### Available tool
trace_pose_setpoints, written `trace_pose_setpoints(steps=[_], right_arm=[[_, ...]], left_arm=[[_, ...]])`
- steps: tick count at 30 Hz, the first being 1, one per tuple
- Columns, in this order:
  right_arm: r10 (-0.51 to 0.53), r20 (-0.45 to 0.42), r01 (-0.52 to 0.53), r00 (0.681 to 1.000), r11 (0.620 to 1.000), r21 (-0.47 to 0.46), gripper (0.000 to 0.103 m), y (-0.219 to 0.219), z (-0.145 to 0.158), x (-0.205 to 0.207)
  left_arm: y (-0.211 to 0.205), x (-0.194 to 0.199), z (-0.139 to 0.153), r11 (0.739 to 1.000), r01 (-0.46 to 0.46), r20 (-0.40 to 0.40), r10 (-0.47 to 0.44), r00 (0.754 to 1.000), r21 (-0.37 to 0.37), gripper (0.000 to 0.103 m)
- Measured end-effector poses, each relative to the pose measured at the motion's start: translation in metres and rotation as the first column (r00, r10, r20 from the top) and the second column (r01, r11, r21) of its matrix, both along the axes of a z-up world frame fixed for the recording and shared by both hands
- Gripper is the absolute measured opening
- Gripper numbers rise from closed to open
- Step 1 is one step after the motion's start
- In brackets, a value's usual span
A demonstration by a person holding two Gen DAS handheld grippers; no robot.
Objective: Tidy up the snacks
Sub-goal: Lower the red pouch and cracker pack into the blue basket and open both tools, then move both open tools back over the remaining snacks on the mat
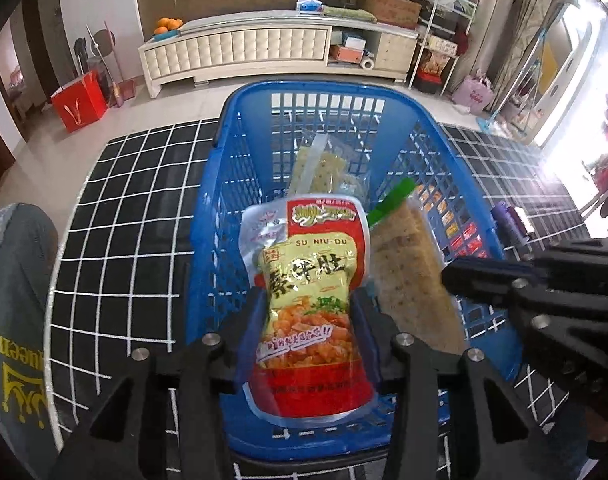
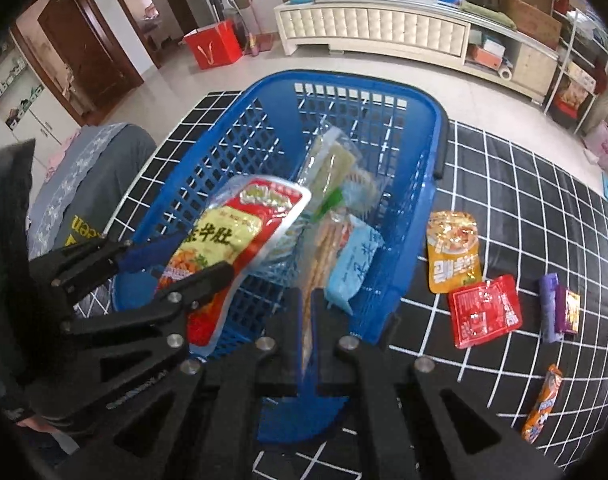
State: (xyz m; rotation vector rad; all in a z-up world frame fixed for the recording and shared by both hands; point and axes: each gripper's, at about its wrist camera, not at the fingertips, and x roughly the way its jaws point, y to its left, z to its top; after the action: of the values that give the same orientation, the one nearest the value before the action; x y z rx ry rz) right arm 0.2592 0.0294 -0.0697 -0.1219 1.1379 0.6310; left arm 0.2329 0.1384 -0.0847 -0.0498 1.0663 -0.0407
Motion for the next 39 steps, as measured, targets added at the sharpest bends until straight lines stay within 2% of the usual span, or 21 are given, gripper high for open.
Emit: trace_pose_setpoints(steps=[1,3,6,7,8,10,11,12,16,19,26,35,39], right_arm=[[0.001,-0.002,-0.001,1.000,1.000,0.006,0.006,-0.001,0.002,-0.001],[0.002,0.008,-0.002,1.000,1.000,0.007,0.006,-0.004,0.008,-0.003],[0.010,0.012,-0.010,1.000,1.000,0.012,0.007,-0.010,0.015,-0.004],[0.007,0.013,-0.007,1.000,1.000,0.018,0.008,-0.013,0.018,-0.004],[-0.003,0.017,0.002,1.000,1.000,0.025,0.014,-0.017,0.021,-0.004],[-0.010,0.022,0.009,1.000,0.999,0.037,0.037,-0.024,0.026,-0.006],[-0.009,0.026,0.008,1.000,0.999,0.044,0.056,-0.028,0.029,-0.008],[-0.009,0.043,0.007,0.999,0.999,0.050,0.066,-0.032,0.034,-0.011],[-0.012,0.114,0.008,0.993,0.999,0.035,0.069,-0.050,0.050,-0.023],[-0.006,0.151,0.003,0.989,1.000,0.021,0.072,-0.064,0.063,-0.034],[-0.024,0.243,0.032,0.970,0.999,-0.030,0.083,-0.107,0.084,-0.051],[-0.115,0.267,0.136,0.957,0.989,-0.062,0.090,-0.171,0.078,-0.053],[-0.190,0.228,0.209,0.955,0.976,-0.063,0.095,-0.203,0.063,-0.046]], left_arm=[[-0.001,-0.001,0.002,1.000,0.002,0.002,-0.002,1.000,-0.008,0.046],[0.000,-0.004,0.005,1.000,-0.004,0.010,0.004,1.000,-0.014,0.057],[0.001,-0.011,0.015,1.000,-0.009,0.027,0.010,1.000,-0.022,0.067],[0.001,-0.014,0.018,1.000,-0.008,0.029,0.009,1.000,-0.021,0.067],[0.000,-0.017,0.023,1.000,-0.007,0.037,0.007,0.999,-0.017,0.067],[-0.002,-0.024,0.032,1.000,-0.005,0.051,0.006,0.999,-0.010,0.067],[-0.003,-0.027,0.037,1.000,-0.007,0.061,0.007,0.998,-0.010,0.067],[-0.004,-0.031,0.043,1.000,-0.008,0.071,0.008,0.997,-0.012,0.067],[-0.014,-0.045,0.061,1.000,-0.003,0.108,0.004,0.994,-0.014,0.067],[-0.029,-0.052,0.076,1.000,0.013,0.139,-0.012,0.990,-0.010,0.077],[-0.072,-0.059,0.095,0.997,0.074,0.177,-0.073,0.982,0.005,0.078],[-0.129,-0.055,0.094,0.989,0.150,0.174,-0.149,0.974,0.008,0.078],[-0.150,-0.052,0.084,0.985,0.170,0.156,-0.168,0.973,-0.002,0.078]])
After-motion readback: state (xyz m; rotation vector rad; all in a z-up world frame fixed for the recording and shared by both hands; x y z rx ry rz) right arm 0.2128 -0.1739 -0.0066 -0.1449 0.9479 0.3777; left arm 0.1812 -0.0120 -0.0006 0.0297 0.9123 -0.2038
